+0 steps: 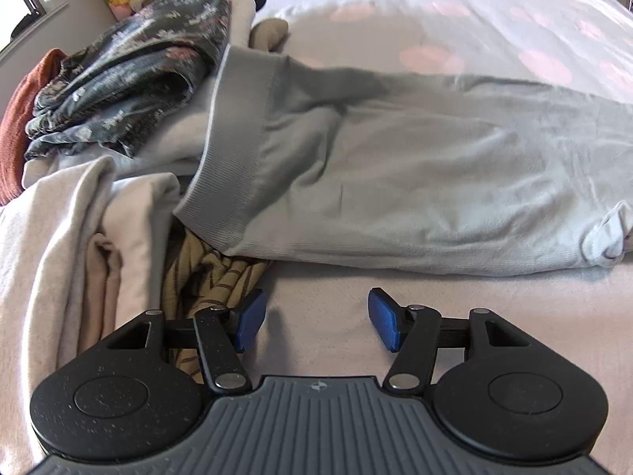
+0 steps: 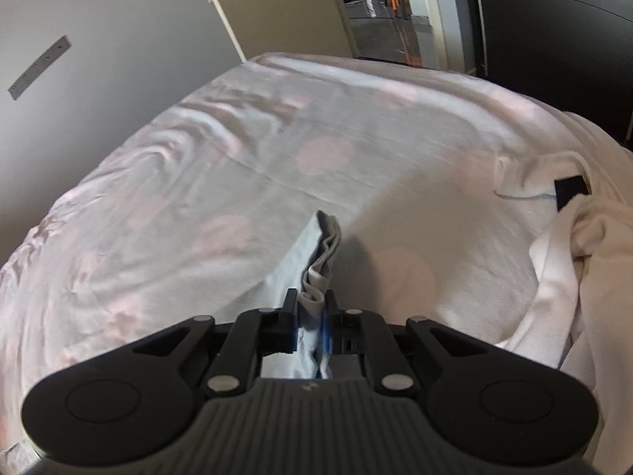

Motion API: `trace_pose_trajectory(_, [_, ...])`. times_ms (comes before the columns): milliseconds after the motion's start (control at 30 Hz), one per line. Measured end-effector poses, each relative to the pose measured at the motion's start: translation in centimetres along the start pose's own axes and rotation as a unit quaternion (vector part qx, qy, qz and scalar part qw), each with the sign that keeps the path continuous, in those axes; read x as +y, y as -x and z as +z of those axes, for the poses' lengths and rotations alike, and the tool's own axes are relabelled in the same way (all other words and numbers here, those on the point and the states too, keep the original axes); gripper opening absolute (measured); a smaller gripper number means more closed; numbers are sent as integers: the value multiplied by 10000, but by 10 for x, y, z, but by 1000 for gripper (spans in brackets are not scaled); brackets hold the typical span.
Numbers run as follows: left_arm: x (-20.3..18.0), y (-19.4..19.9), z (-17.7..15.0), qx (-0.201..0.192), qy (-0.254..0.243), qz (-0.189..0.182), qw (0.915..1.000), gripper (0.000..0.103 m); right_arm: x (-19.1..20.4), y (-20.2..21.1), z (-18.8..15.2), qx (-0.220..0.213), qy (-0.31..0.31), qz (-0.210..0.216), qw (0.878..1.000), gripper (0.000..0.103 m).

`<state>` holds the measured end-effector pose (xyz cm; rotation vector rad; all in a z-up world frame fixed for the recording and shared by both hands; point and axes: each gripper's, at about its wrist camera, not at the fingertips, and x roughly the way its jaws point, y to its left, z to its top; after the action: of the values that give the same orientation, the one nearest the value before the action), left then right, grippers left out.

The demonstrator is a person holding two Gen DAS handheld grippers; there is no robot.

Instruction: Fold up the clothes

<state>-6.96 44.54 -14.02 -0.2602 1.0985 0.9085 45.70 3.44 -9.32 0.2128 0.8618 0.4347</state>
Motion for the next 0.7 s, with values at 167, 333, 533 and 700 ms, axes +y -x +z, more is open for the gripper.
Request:
trace_pose_trajectory(167, [0,23,-7,-200,20,-243,9995,50,61,45,-11,-54,172,845,9963,13])
trace_pose_trajectory(333, [-1,32,-7,-319,45,-318,9990,48,128,79,-40,20,308,1658,9857,13])
trace_pose_trajectory(533, [5,45,-16,-446,236,-570,9971,39,201,98,-106,425,294,2499,9669,13])
trace_pose_trajectory(700, [8,47,-16,-518,270,-810,9950,33,250,100,-169,718,417,2845,9551,13])
